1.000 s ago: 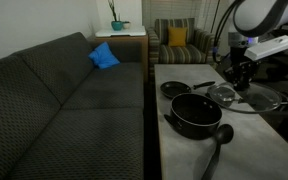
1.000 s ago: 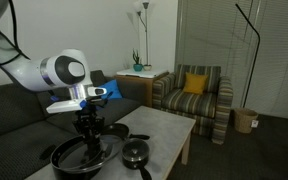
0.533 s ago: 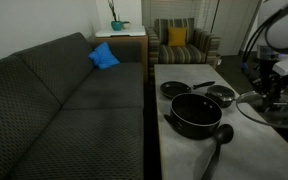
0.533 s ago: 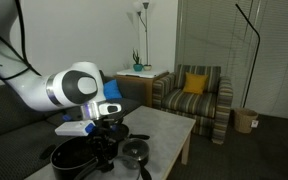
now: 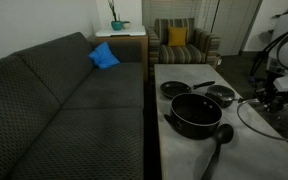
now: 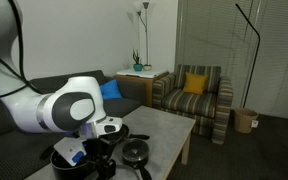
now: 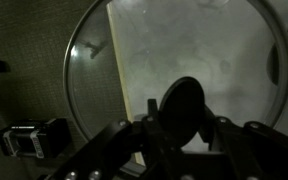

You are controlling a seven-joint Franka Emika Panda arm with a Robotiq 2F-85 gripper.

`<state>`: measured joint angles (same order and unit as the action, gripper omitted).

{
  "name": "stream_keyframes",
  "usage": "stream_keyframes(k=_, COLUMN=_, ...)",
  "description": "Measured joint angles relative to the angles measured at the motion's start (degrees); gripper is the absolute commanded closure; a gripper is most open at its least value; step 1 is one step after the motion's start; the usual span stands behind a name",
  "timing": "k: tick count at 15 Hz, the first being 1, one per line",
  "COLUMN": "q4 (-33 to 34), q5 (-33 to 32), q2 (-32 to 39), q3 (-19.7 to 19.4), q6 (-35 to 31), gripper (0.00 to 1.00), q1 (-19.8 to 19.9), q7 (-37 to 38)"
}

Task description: Remove the lid from the black pot.

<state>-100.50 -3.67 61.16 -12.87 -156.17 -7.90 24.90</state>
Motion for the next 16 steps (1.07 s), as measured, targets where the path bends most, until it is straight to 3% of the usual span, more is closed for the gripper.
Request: stream_keyframes(k=16, q4=3.90, q5=11.01, q2=8.60, q3=1.26, q6=-4.64, gripper=0.86, q1=0.13, q7=1.91)
